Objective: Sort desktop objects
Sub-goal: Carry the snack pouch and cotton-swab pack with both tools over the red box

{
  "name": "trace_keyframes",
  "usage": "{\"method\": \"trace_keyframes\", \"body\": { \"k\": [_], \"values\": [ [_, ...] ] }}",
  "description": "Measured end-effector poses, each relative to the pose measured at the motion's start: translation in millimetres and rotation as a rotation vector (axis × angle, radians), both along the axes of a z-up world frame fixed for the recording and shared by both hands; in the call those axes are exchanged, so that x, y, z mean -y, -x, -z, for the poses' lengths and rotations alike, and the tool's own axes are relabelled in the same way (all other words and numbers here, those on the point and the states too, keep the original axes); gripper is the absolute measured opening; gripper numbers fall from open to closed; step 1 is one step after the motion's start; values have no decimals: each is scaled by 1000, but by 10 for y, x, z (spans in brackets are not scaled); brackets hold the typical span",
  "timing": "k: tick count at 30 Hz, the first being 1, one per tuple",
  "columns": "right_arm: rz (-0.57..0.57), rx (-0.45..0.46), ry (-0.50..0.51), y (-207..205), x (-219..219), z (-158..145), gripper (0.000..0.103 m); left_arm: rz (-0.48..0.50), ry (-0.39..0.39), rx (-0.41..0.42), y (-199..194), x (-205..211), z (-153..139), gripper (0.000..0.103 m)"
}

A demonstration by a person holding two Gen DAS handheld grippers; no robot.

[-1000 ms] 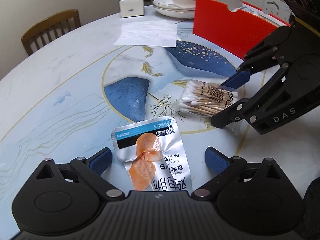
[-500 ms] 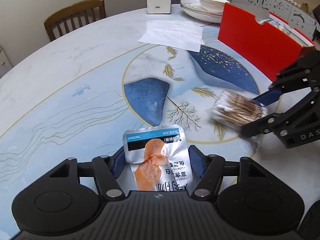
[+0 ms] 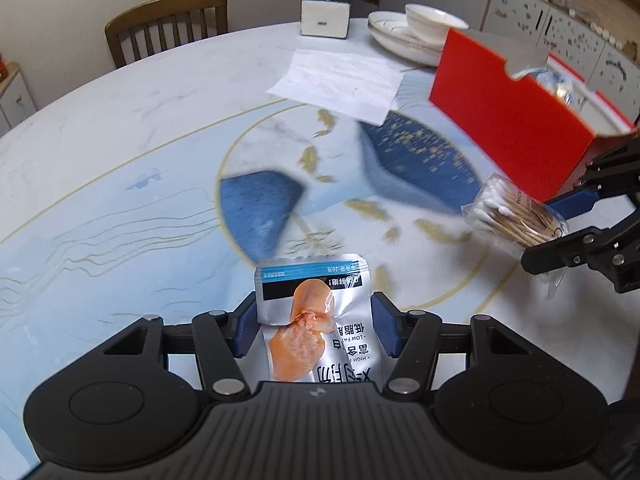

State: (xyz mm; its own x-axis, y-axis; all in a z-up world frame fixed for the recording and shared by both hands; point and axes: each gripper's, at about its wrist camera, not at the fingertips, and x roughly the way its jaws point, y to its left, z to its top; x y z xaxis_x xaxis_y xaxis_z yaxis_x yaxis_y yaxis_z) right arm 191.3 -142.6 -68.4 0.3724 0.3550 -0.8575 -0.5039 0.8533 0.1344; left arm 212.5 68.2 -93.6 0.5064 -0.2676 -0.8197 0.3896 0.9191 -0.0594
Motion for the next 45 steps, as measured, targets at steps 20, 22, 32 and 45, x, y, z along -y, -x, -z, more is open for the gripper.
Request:
{"method": "trace_keyframes", "body": {
  "k": [20,22,32,45],
  "values": [
    [16,59,-118,71,1307,-643,39,151,118,100,130,1416,-846,58],
    [27,69,-119,55,1440,-682,39,170,125,110,107,1560,-893,58],
    [97,117,-117,-89,2051,-763,39,250,125,154,-81,2233,-1051,58],
    [180,150,-77,-326,2662,-677,39,274,86,184,-489,2865,-1138,58]
  ]
}}
